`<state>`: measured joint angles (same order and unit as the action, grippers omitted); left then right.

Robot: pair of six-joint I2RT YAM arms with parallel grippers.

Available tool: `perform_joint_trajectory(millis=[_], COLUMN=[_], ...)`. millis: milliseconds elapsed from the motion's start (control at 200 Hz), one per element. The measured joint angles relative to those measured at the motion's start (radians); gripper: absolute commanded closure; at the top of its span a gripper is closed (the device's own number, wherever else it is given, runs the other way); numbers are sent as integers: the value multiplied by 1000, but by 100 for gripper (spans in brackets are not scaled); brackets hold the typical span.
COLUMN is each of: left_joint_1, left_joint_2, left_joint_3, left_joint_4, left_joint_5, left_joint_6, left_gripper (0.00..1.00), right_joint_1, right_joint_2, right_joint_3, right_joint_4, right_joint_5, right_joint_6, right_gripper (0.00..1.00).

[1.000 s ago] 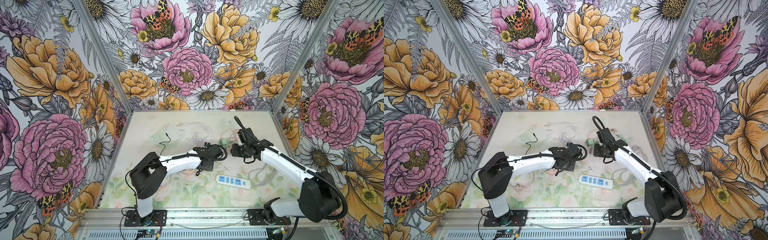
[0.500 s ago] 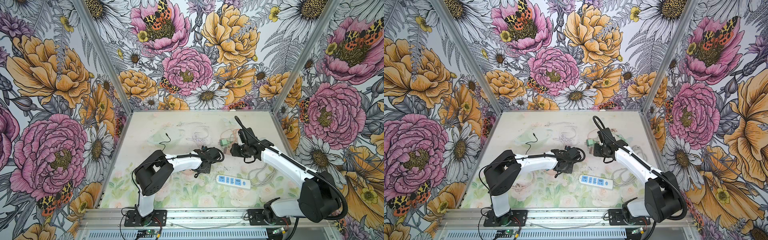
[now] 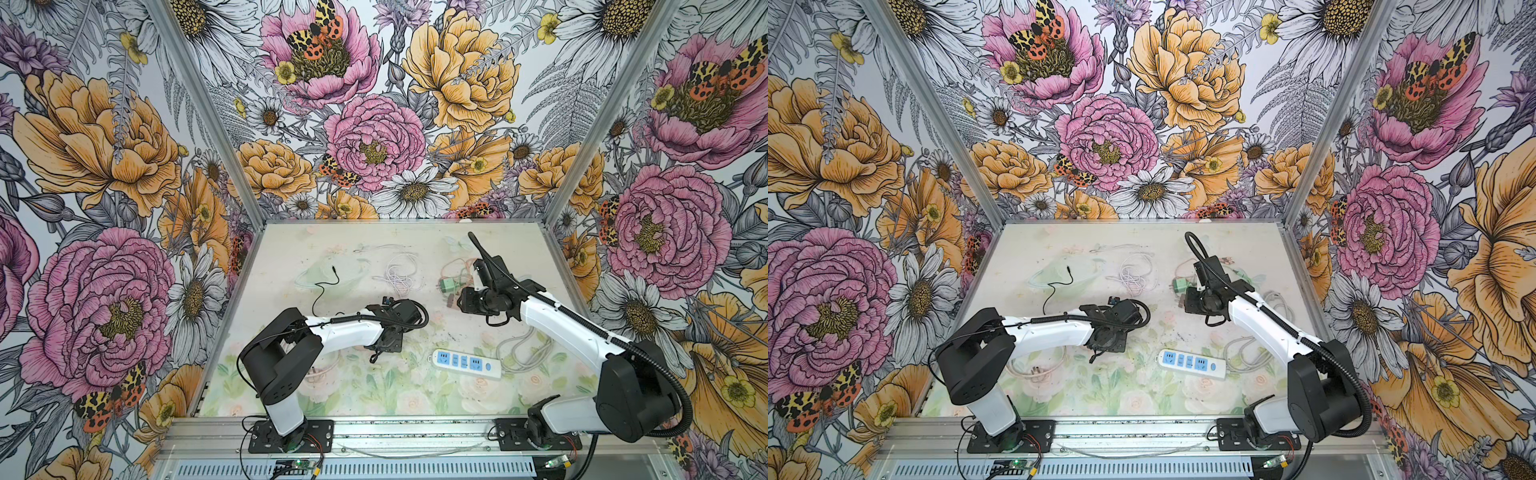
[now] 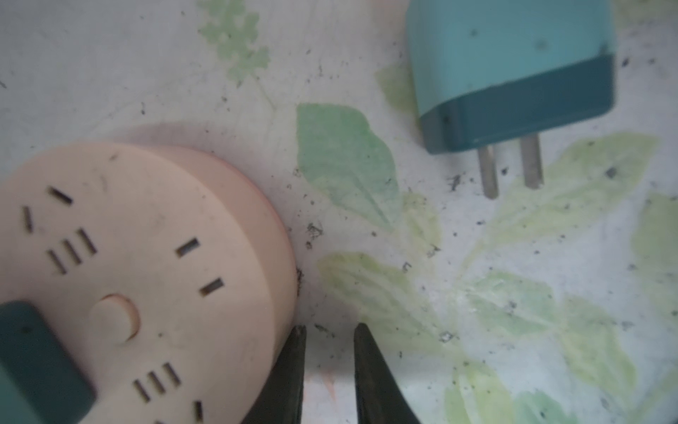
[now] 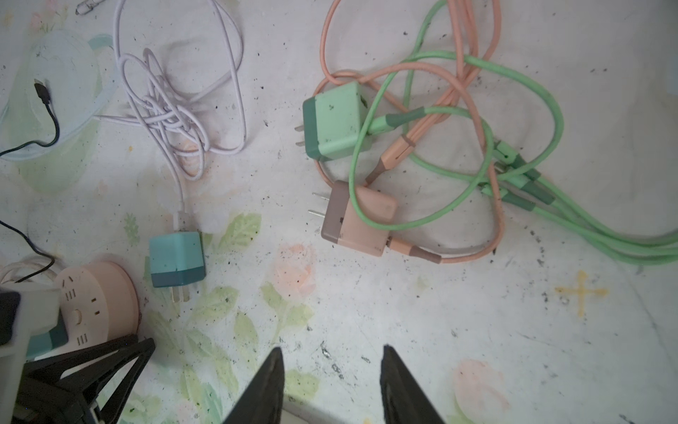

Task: Insert plugs into power strip
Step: Move the socket to the center of the table, then pick up the plug from the center of the table.

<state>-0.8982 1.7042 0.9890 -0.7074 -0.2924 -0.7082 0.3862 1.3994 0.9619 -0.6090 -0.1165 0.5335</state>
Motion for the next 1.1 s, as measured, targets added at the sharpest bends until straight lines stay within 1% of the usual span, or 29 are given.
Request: perform_joint_trajectory(millis=[115, 220, 265, 290, 470, 590, 696, 1101], left_joint_1=[-1, -8, -10, -10, -3, 7, 17, 38], left_joint_2=[-34, -55, -55, -55, -29, 42, 98, 214], left_joint_3=[-3, 11, 29, 41, 127, 175, 191, 237], left_joint_4=[-6, -11, -14, -13, -10, 5, 32, 138], left_joint_5=[0, 0, 0, 0, -13, -18, -13, 13], left_joint_6=[3, 9, 16, 15, 27, 26, 26, -1], left_gripper=[72, 60, 53, 50, 42, 40, 38, 35], right_joint_1=[0, 0, 0, 0, 0, 0, 0, 0], right_joint_2=[13, 31, 37, 40, 43, 43, 43, 43], right_joint_3=[0, 0, 0, 0, 0, 0, 0, 0], right_joint_4=[8, 19, 23, 24, 47, 54, 54, 55], right_joint_5=[-17, -39, -48, -55, -95, -109, -117, -125], right_joint_6=[0, 1, 2, 4, 8, 3, -1, -5], right_gripper=[55, 56, 55, 55, 52, 50, 50, 50])
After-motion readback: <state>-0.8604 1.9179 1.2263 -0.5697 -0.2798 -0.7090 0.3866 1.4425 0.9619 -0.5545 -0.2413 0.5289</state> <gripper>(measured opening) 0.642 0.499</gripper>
